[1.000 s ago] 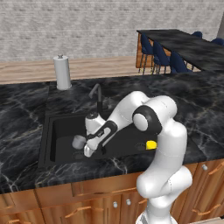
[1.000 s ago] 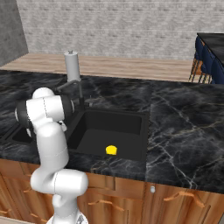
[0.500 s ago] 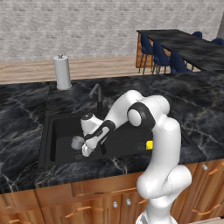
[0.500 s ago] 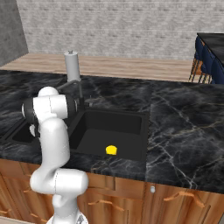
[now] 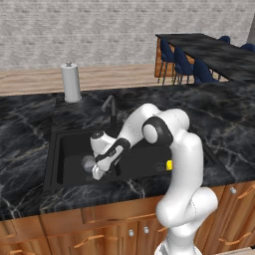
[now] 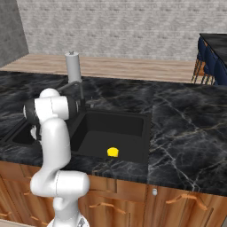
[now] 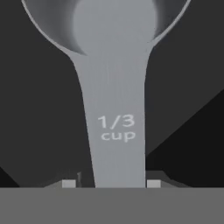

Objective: Move any existing items from the left basin to the right basin for drying. Then move the measuring cup from the counter to the left basin of the sink for washing.

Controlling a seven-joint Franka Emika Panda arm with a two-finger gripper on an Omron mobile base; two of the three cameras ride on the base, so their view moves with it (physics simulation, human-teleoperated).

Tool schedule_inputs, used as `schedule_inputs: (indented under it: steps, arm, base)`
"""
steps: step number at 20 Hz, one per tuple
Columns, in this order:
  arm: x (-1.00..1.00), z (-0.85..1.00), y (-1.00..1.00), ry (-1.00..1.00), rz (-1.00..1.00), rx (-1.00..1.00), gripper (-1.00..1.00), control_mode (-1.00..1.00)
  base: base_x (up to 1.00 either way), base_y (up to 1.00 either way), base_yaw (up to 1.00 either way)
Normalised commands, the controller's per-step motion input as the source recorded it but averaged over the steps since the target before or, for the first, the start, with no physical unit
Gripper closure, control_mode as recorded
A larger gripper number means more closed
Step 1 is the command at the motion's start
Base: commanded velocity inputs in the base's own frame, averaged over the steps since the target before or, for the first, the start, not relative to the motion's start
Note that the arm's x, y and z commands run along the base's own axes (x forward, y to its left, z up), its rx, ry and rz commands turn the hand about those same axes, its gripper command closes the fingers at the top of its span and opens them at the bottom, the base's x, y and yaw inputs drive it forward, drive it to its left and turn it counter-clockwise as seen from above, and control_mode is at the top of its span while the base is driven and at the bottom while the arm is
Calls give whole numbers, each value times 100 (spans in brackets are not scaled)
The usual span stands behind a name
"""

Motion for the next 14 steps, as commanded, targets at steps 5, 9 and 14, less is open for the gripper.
schedule_inputs:
  steps: [5,9,14]
  arm:
    - [14,0,0,0,0,0,-100,-100]
    - [-4,33,0,0,0,0,-100,-100]
    - [0,44,0,0,0,3,-100,-100]
  base:
    - [0,0,0]
    - [0,0,0]
    - [0,0,0]
